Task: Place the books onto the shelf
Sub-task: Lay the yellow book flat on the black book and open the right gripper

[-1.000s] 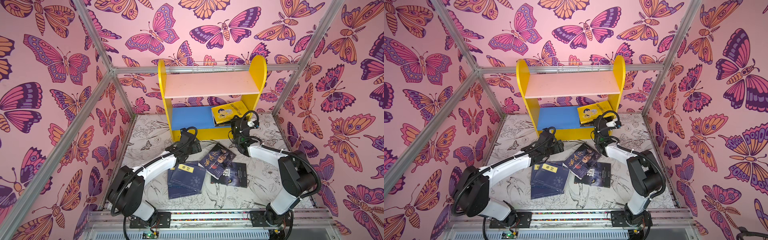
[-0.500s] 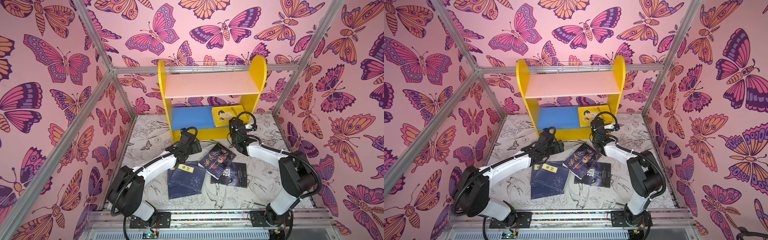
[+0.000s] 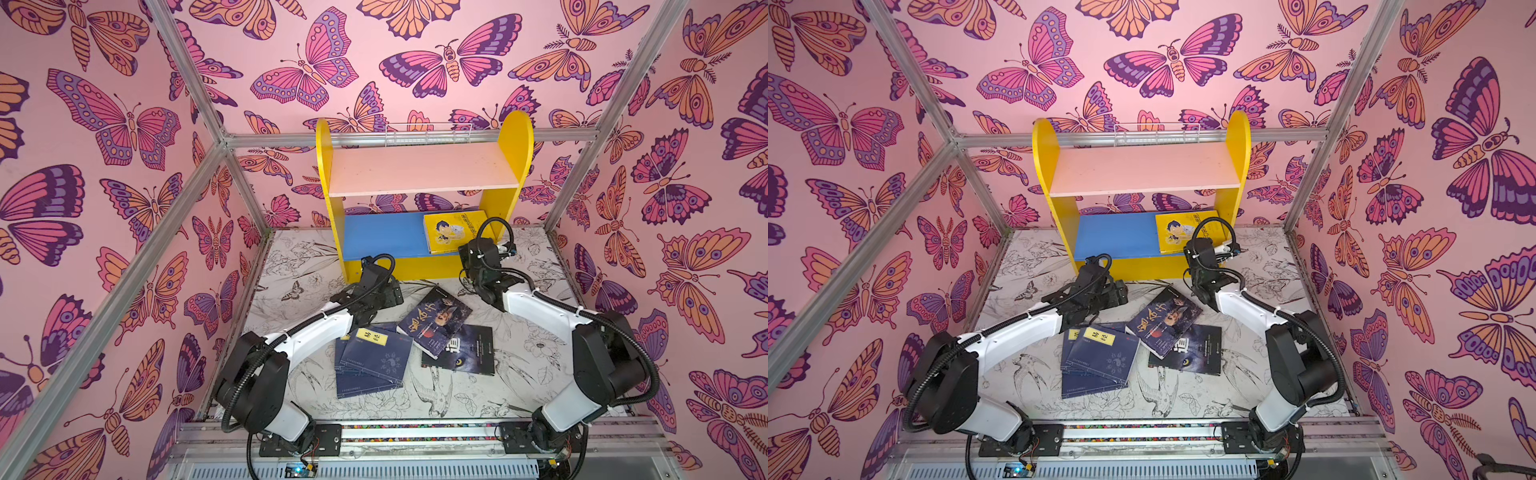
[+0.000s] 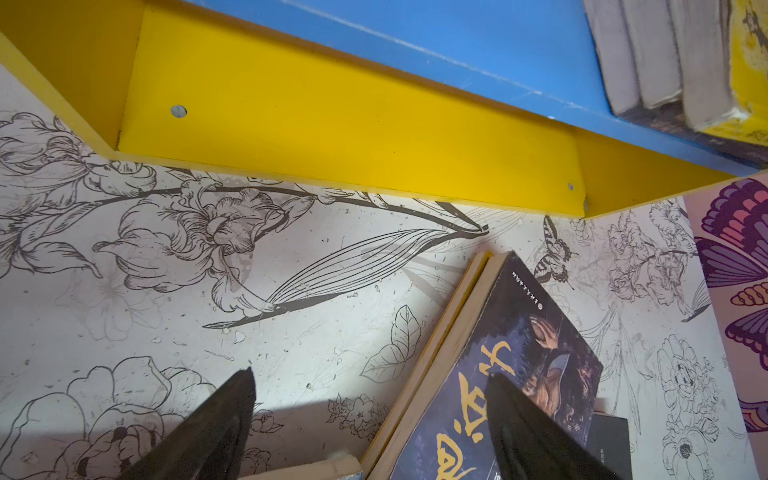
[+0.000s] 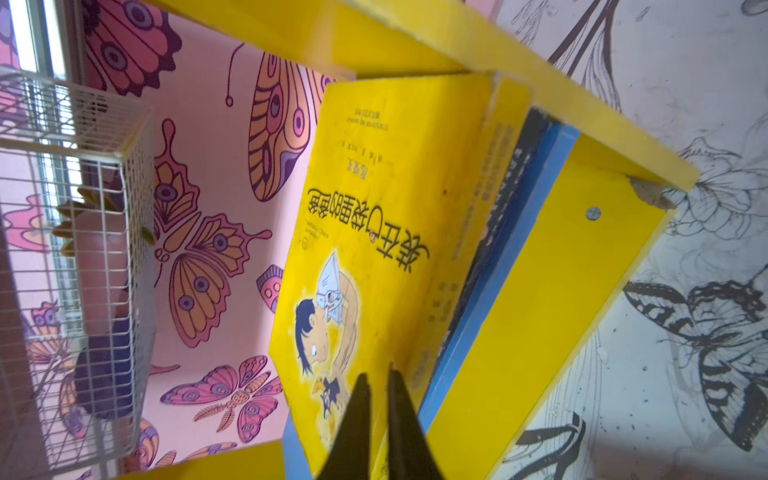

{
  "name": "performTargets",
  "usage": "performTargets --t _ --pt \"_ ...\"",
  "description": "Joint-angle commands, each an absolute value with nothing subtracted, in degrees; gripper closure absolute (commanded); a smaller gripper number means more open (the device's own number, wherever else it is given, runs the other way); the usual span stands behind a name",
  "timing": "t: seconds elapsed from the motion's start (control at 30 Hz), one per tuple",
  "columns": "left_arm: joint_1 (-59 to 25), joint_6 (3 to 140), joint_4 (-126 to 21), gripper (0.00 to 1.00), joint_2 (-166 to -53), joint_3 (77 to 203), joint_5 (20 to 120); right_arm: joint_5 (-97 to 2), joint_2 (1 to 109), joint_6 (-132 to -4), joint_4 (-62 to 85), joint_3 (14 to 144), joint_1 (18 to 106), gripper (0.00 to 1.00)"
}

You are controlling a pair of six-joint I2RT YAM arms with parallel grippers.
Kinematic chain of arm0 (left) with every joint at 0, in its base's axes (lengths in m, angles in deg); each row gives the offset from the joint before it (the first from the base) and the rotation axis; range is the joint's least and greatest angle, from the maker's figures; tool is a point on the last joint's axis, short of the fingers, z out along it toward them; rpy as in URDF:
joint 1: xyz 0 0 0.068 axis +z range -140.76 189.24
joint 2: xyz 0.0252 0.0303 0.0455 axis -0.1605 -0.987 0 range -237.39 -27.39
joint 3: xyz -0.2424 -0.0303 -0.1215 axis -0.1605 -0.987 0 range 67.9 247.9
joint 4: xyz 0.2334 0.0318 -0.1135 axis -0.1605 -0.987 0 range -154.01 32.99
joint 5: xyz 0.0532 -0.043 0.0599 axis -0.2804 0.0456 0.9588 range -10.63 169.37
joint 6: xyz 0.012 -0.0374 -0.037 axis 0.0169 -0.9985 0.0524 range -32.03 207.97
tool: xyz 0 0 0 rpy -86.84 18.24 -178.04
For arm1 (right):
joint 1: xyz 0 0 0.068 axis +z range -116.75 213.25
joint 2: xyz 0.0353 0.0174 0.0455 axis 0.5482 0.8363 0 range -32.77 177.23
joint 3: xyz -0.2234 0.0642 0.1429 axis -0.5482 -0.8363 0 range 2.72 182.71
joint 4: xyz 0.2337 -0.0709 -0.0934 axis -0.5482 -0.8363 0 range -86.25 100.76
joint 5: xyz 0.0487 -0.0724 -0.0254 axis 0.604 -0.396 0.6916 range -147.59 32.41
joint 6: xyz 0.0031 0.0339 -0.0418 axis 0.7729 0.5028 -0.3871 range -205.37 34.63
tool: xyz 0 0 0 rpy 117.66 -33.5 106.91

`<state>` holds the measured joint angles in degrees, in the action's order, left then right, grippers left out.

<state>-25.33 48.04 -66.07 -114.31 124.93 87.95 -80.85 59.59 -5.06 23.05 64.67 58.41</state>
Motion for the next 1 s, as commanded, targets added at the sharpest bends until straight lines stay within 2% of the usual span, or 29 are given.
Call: performTargets --t 0.0,0.97 --pt "-25.58 48.68 -67.73 0.11 -114.04 123.88 88.33 -75.81 57.75 -10.91 15.26 66.08 57.88 1.00" --pt "-25.59 49.62 -68.35 0.12 -113.59 123.89 89.78 -64.85 66.85 -10.45 12.38 77.64 54.58 1.00"
